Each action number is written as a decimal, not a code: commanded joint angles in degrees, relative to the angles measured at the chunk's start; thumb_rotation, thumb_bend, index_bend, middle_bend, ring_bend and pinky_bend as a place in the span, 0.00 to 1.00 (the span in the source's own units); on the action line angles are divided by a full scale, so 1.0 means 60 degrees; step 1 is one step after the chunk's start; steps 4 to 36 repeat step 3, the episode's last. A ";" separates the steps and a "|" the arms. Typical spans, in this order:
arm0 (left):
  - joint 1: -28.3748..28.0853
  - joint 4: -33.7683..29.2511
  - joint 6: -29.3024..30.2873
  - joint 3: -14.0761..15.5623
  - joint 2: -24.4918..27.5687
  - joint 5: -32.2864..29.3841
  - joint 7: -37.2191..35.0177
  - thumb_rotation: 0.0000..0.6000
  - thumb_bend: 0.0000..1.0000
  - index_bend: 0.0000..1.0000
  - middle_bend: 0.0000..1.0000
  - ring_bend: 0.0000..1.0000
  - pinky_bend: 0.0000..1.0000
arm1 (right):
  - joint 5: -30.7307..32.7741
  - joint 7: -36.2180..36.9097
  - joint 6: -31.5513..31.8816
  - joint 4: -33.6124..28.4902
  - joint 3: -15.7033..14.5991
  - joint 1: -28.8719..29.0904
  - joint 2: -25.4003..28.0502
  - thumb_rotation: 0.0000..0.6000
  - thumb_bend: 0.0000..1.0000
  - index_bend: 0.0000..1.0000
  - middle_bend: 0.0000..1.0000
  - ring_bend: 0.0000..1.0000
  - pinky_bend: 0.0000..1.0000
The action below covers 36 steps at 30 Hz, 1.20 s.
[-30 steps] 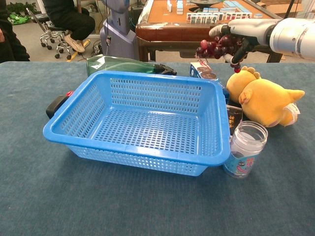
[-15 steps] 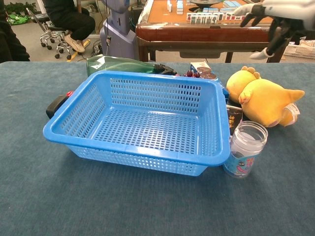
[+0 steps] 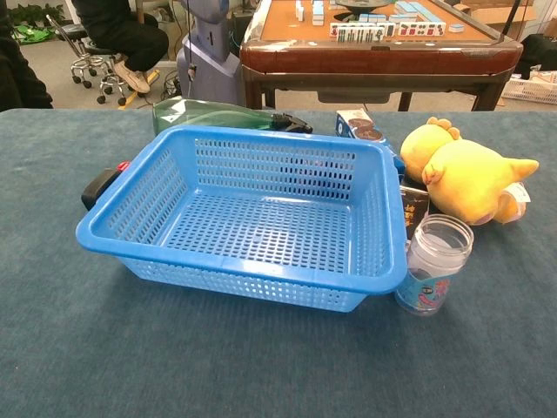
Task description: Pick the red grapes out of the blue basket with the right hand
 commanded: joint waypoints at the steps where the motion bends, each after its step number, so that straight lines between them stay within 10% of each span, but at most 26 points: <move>1: 0.0010 -0.0023 0.0049 0.0005 -0.0021 0.0011 0.0073 1.00 0.33 0.21 0.05 0.05 0.08 | -0.0582 0.0014 0.0899 -0.0255 -0.0540 -0.0988 0.0277 1.00 0.21 0.06 0.23 0.21 0.39; 36: 0.0011 -0.0042 0.0053 0.0010 -0.0027 0.0008 0.0084 1.00 0.33 0.21 0.05 0.05 0.08 | -0.0710 -0.0051 0.1186 -0.0297 -0.0603 -0.1298 0.0294 1.00 0.21 0.06 0.23 0.21 0.39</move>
